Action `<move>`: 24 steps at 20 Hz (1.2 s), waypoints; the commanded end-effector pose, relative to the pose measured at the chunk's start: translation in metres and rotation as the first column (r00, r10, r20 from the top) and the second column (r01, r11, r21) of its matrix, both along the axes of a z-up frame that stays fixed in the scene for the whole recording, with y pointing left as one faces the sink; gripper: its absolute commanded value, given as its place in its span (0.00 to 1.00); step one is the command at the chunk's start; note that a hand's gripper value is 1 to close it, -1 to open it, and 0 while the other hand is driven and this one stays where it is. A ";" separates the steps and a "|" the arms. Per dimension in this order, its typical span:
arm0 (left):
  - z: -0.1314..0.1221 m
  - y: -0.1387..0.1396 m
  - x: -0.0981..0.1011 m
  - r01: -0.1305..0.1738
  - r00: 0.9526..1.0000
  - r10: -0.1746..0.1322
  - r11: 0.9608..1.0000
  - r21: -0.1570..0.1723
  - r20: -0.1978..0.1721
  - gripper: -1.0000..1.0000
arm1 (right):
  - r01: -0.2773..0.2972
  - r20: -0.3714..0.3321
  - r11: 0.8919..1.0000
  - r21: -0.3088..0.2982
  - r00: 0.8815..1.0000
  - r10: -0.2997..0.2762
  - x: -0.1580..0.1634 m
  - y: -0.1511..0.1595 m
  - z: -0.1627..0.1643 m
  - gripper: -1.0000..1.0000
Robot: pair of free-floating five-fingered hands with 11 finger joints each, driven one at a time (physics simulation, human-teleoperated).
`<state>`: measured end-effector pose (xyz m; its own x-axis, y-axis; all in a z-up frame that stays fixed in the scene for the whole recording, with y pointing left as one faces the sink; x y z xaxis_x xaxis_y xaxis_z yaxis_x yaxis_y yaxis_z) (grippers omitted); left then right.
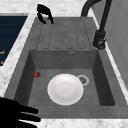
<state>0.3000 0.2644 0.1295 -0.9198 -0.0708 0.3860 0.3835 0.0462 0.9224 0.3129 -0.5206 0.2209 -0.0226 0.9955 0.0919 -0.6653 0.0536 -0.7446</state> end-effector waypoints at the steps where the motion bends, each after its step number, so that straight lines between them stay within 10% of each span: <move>1: 0.000 0.000 0.000 0.000 1.000 0.000 1.000 0.000 0.000 0.50 | 0.007 0.006 0.997 -0.081 1.000 -0.007 0.006 0.024 -0.007 0.00; 12: 0.000 0.000 0.000 0.000 1.000 0.000 1.000 0.000 0.000 0.50 | -0.005 -0.001 1.000 -0.004 1.000 0.005 0.017 0.037 -0.024 0.00; 24: 0.000 0.000 0.000 0.000 1.000 0.000 1.000 0.000 0.000 0.50 | -0.071 0.001 0.991 0.116 0.997 0.071 0.019 -0.013 0.037 0.00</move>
<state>0.3000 0.2644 0.1295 -0.9198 -0.0708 0.3860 0.3835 0.0462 0.9224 0.3315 -0.5198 0.2413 -0.0810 0.9816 0.1729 -0.6716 0.0744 -0.7372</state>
